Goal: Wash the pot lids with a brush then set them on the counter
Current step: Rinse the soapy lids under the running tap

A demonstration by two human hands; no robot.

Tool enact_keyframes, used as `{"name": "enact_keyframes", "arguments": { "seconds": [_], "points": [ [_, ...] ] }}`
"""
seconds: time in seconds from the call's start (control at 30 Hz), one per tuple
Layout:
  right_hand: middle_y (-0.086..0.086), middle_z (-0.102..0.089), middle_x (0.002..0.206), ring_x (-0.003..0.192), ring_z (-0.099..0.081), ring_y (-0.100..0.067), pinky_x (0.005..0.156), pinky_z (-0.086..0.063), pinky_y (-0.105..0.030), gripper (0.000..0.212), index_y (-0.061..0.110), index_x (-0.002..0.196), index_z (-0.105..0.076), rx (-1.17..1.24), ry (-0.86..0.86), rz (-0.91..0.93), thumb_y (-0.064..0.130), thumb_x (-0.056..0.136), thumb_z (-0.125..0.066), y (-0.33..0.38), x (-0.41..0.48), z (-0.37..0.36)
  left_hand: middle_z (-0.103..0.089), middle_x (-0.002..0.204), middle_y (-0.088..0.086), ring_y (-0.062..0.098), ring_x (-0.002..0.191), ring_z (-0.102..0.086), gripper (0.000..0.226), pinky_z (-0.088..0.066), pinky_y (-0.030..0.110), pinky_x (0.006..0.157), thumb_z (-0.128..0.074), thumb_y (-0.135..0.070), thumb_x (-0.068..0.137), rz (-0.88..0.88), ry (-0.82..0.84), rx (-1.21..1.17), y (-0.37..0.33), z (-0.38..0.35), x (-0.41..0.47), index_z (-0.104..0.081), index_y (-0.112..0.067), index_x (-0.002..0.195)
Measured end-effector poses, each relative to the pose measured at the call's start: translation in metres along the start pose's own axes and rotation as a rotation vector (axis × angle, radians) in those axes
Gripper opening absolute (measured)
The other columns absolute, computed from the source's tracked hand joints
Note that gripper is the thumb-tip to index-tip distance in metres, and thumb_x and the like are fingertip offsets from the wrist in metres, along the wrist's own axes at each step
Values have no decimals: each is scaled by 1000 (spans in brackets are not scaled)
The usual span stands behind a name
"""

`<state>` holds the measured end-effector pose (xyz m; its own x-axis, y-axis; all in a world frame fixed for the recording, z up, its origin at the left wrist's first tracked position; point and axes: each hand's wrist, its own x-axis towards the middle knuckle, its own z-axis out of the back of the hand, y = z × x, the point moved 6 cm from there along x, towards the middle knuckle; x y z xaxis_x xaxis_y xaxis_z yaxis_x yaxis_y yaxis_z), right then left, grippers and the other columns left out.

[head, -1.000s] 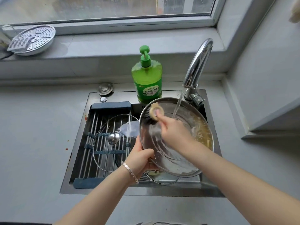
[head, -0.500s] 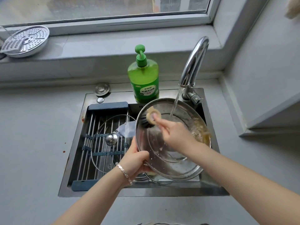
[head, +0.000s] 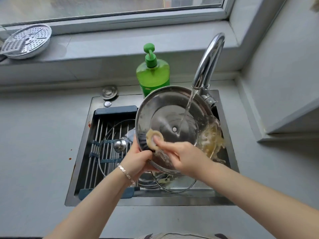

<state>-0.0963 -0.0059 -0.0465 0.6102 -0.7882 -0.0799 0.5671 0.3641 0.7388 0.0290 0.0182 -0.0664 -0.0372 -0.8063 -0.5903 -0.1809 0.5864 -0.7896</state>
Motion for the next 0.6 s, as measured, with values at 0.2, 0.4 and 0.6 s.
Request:
{"name": "enact_keyframes", "arguments": {
  "seconds": [0.2, 0.4, 0.6],
  "points": [
    [5, -49, 83, 71, -42, -11, 59, -31, -16, 51, 44, 140, -18, -238, 231, -91, 22, 99, -37, -55, -55, -11, -57, 93, 9, 22, 66, -65, 69, -57, 38, 51, -33, 25, 80, -106, -69, 196, -20, 15, -4, -42, -36, 111],
    [-2, -50, 78, 68, -49, -22, 59, -37, -32, 48, 42, 144, -22, -379, -13, -457, 29, 100, -32, -113, -66, 15, -54, 107, 0, 35, 86, -63, 71, -57, 46, 56, -36, 12, 83, -111, -176, 513, -37, 11, -15, -25, -39, 132],
    [-17, -61, 113, 96, -58, -33, 72, -40, -31, 45, 11, 131, -37, 186, -186, -968, 23, 91, -52, -145, -80, -17, -55, 99, 11, 25, 78, -57, 83, -51, 37, 73, -40, -1, 89, 7, -228, 1207, -62, -33, -10, 20, -17, 145]
  ]
}}
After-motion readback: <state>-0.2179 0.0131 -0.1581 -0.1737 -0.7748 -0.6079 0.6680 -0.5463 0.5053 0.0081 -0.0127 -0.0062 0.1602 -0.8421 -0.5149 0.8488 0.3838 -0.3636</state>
